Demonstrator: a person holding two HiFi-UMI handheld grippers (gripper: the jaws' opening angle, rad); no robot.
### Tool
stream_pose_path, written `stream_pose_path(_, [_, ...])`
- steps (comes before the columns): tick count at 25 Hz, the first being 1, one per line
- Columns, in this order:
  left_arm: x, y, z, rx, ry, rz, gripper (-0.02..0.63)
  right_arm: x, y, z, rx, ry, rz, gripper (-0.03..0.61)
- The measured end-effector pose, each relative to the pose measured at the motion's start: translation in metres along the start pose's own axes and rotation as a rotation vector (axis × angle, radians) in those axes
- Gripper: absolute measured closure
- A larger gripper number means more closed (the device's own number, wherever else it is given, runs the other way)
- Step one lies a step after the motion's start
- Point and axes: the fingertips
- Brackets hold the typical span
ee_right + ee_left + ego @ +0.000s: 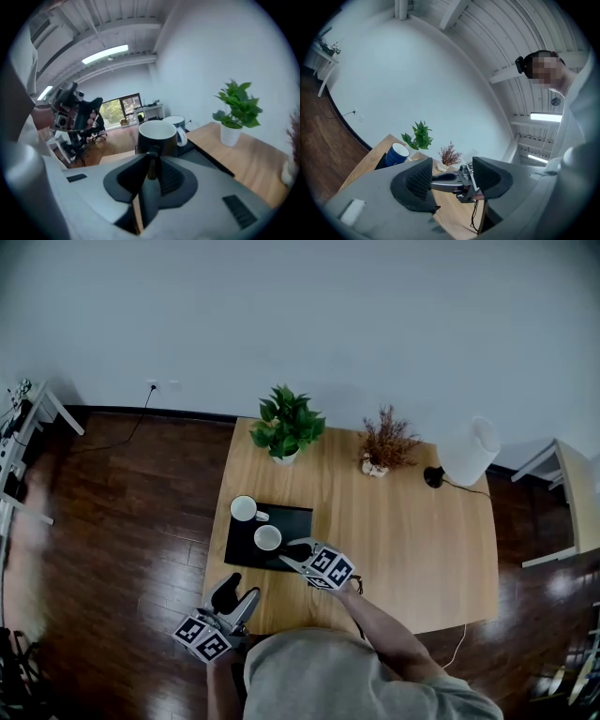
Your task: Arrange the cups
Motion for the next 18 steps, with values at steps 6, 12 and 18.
stream_pose_path(6, [-0.027, -0.01, 0.001, -0.022, 0.024, -0.058, 0.359, 0.065, -0.015, -0.005, -0.214, -0.132, -0.027, 0.508])
stream_pose_path(12, [-0.039, -0.016, 0.002, -0.03, 0.043, -0.084, 0.359, 0.085, -0.012, -0.004, -0.3, -0.16, -0.051, 0.508])
stream_pose_path(18, [-0.036, -0.013, 0.002, -0.028, 0.035, -0.07, 0.359, 0.086, -0.011, -0.002, -0.292, -0.19, -0.04, 0.509])
Point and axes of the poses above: the fingertips, and each gripper's own axes: x forward along the fingers, y to its right, z out of its underside
